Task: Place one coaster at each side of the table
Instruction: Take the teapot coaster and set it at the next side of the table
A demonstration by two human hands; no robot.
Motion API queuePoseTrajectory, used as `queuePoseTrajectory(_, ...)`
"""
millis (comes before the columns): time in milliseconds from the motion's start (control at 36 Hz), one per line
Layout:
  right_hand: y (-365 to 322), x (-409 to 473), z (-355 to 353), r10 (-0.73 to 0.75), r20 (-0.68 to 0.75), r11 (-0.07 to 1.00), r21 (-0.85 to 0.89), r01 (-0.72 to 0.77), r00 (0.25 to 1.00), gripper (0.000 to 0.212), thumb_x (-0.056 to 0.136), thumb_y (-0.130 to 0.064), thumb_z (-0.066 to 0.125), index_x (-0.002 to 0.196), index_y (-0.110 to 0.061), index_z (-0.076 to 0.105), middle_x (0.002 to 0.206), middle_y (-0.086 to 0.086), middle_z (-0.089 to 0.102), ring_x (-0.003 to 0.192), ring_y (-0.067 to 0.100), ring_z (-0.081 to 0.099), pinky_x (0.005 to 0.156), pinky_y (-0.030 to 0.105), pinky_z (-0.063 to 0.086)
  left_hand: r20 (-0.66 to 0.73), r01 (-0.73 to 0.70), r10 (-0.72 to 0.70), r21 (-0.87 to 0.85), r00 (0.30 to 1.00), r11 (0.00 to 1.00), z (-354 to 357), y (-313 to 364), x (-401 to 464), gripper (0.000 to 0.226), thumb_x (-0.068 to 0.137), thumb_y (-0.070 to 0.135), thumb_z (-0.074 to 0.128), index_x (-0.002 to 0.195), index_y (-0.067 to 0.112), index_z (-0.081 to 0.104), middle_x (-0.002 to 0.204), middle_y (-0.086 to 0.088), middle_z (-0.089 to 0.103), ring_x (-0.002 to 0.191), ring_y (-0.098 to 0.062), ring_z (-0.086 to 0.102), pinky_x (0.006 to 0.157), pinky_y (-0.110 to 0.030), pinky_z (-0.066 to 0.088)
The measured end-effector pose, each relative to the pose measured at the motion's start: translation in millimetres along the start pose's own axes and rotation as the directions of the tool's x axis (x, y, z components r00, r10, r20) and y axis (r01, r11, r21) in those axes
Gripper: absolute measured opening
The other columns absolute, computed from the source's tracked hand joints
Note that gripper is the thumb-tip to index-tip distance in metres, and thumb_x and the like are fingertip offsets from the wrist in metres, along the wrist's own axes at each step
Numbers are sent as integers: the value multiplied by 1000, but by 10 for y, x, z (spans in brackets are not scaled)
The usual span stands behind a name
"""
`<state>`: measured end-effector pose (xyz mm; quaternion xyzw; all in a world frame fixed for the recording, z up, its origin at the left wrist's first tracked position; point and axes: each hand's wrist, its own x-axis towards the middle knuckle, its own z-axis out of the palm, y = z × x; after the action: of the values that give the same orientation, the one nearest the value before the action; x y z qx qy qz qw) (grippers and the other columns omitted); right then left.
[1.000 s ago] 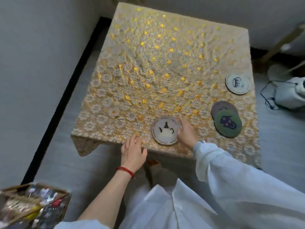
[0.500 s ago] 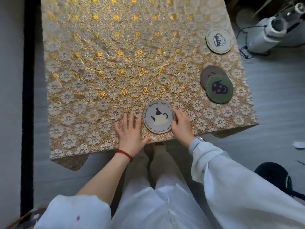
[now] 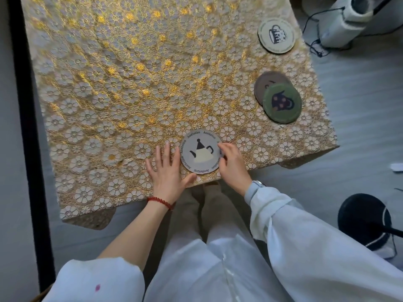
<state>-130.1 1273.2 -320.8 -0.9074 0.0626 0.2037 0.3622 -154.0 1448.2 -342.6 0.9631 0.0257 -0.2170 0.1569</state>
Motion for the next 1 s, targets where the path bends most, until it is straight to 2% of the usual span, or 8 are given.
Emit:
queuePoseTrajectory(139,6,-2,-29,-15,2,1000,14,15,1000,41,86,2,40,127,-1,42,131,17,42,124,26,36,107,30,26,-14,10,-10,11,1000,1000,10,-1,-2,89,75,65,49,143,23,9,155,-7,-2,141,-29,-9,109,-61,-4)
queuePoseTrajectory(333,5,-28,-46,-41,11,999,-3,41,999,38,85,2,41,123,-2,46,130,16,43,124,26,36,109,35,28,-32,4,-5,-8,999,1000,16,-15,-4,88,76,62,52,143,22,11,156,-6,0,141,-27,-9,111,-59,-3)
queuePoseTrajectory(639,-9,-67,-72,-59,40,998,-35,61,997,38,86,2,42,124,0,46,133,17,41,127,26,33,109,32,26,-19,8,-8,-17,1000,1000,23,-24,-4,86,77,62,51,143,23,11,156,-5,-2,141,-25,-12,111,-58,-6)
queuePoseTrajectory(806,8,-86,-67,-94,59,991,-94,99,994,38,88,0,43,126,1,45,133,19,41,126,29,34,108,38,30,-3,9,-9,-7,1000,1000,4,-26,-4,86,77,61,51,143,23,10,155,-5,-4,141,-25,-13,112,-58,-6)
queuePoseTrajectory(1000,41,-105,-64,-143,122,954,-248,169,982,39,86,-2,45,125,-1,44,139,21,32,130,33,28,108,45,34,-3,10,-10,41,1000,999,5,-25,-3,87,78,63,48,143,23,7,156,-4,-4,141,-26,-12,111,-57,-4)
